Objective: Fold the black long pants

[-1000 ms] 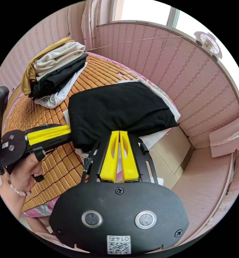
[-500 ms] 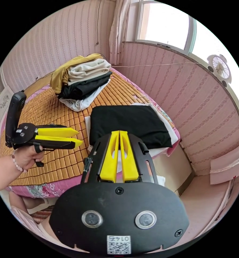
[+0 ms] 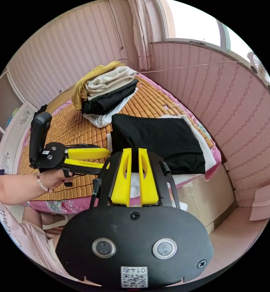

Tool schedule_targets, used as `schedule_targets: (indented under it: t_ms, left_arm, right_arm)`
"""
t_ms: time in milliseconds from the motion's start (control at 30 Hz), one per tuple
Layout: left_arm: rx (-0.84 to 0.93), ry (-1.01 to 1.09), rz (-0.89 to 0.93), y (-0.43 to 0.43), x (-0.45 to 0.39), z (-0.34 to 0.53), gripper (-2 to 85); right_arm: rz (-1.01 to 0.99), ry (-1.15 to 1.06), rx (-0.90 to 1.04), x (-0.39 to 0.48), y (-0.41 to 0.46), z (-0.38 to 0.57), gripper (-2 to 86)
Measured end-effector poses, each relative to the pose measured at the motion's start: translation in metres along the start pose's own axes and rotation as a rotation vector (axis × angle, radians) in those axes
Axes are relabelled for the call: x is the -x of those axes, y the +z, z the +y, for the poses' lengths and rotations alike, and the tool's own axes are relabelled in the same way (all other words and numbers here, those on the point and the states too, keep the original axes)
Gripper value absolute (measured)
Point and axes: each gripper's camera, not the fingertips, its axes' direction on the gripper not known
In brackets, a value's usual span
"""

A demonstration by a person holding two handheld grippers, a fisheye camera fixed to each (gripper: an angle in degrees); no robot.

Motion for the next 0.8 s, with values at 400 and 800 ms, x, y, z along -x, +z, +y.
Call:
schedule_targets:
  t_ms: [400, 800]
  left_arm:
    - [-0.146, -0.045, -0.09, -0.143, -0.023, 0.07, 0.8]
    - [-0.661, -0.417, -0.432, -0.507, -0.01, 0.396, -0.2]
  right_arm:
    - [-0.231, -0.038, -0.415, -0.015, -0.193, 0.002, 3.5]
    - [-0.795, -0.536, -0.491, 0.263, -0.311, -0.034, 3.2]
